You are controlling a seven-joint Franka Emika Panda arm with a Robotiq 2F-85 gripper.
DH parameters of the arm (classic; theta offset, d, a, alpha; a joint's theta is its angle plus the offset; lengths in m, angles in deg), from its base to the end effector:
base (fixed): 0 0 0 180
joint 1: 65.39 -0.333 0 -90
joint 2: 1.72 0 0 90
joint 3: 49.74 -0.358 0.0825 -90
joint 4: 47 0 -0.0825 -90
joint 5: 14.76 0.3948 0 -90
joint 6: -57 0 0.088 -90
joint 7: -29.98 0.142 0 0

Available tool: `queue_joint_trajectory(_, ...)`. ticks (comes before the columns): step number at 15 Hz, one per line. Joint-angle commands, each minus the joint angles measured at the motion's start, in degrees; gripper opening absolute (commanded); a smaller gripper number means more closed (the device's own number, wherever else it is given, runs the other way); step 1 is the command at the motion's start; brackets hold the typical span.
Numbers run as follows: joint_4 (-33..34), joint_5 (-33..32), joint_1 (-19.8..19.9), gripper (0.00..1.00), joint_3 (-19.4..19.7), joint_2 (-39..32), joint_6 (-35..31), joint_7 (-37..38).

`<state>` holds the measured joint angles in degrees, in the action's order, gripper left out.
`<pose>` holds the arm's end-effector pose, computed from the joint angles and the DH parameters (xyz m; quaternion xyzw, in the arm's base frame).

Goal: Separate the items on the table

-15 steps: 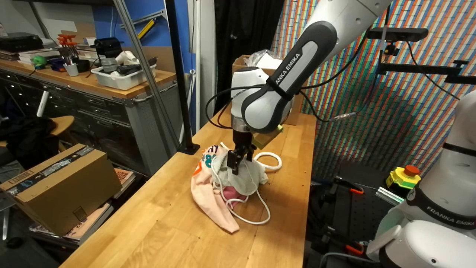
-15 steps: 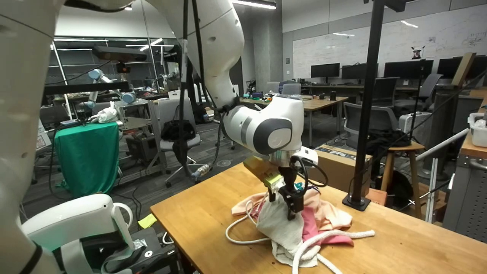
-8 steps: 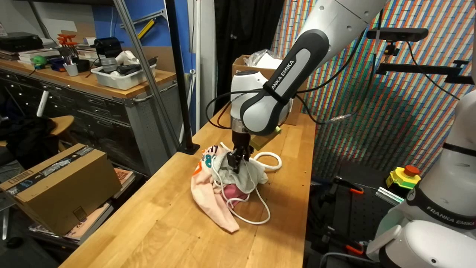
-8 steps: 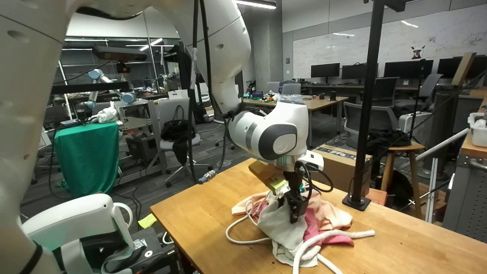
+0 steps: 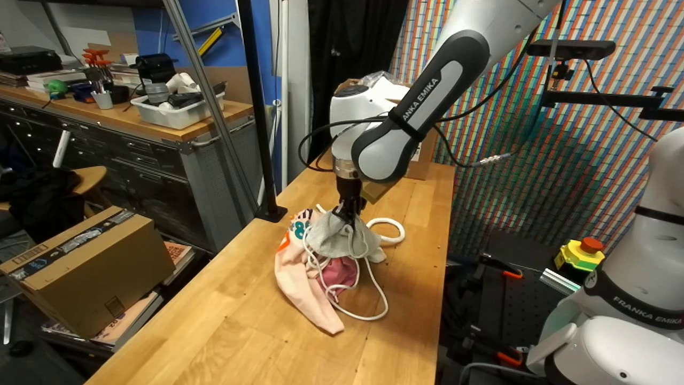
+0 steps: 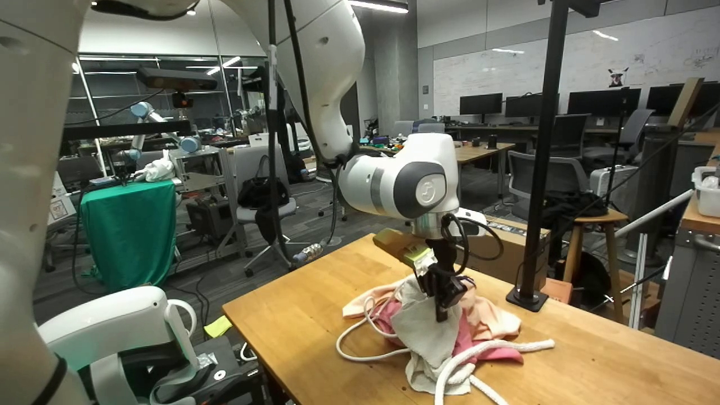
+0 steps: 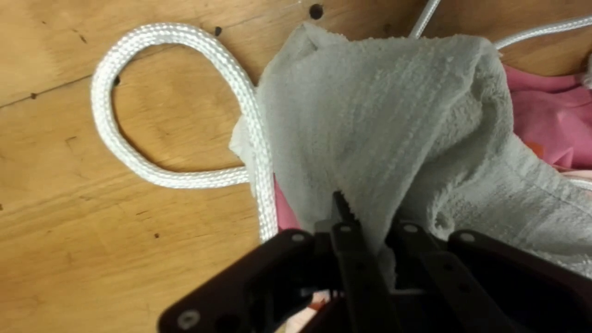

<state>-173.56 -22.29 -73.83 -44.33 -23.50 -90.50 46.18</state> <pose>0.5723 0.0292 0.1998 0.9970 -0.0559 0.0015 0.0529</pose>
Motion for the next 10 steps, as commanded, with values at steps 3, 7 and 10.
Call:
queue_joint_trajectory(3, -2.5, -10.7, -1.0, 0.09, 4.4, 8.8, 3.9, 8.6)
queue_joint_trajectory(7, -1.6, -17.8, 1.0, 0.09, 6.8, 12.5, 2.8, 16.6)
queue_joint_trajectory(10, 0.3, -22.9, 3.7, 0.09, 8.4, 14.2, 2.1, 23.7)
